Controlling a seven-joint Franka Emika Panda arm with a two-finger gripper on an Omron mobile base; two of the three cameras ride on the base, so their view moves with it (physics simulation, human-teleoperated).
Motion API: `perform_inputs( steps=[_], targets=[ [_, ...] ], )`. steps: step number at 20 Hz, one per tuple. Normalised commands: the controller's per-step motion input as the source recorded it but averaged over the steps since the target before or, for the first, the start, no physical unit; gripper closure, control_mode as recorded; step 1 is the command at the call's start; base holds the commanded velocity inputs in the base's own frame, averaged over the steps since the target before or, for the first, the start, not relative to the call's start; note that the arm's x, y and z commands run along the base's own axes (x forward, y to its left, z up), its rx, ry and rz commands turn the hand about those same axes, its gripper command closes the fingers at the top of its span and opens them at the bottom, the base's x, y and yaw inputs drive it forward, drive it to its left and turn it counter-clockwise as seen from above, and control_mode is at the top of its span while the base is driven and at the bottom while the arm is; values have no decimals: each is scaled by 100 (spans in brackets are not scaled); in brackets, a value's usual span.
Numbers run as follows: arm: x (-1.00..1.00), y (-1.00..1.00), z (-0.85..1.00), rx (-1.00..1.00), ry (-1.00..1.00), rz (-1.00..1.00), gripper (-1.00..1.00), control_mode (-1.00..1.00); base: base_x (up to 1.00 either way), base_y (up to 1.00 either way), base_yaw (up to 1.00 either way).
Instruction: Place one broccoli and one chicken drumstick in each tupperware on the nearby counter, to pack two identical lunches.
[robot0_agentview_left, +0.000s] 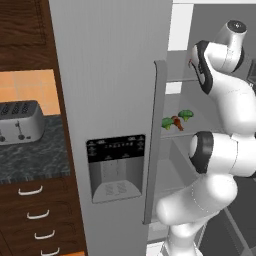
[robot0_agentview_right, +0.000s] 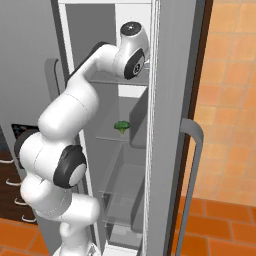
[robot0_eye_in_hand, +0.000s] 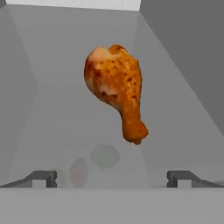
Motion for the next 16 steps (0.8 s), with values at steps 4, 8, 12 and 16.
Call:
perform_inputs(
  steps=[4,8,12,16],
  targets=[
    [54,-1,0,0,1,9,-100,-100,0,0,0],
    [43,-4,0,0,1,0,-100,-100,0,0,0],
    [28,-25,0,1,0,0,-100,-100,0,0,0],
    [33,-16,0,0,0,0,-100,-100,0,0,0]
  ],
)
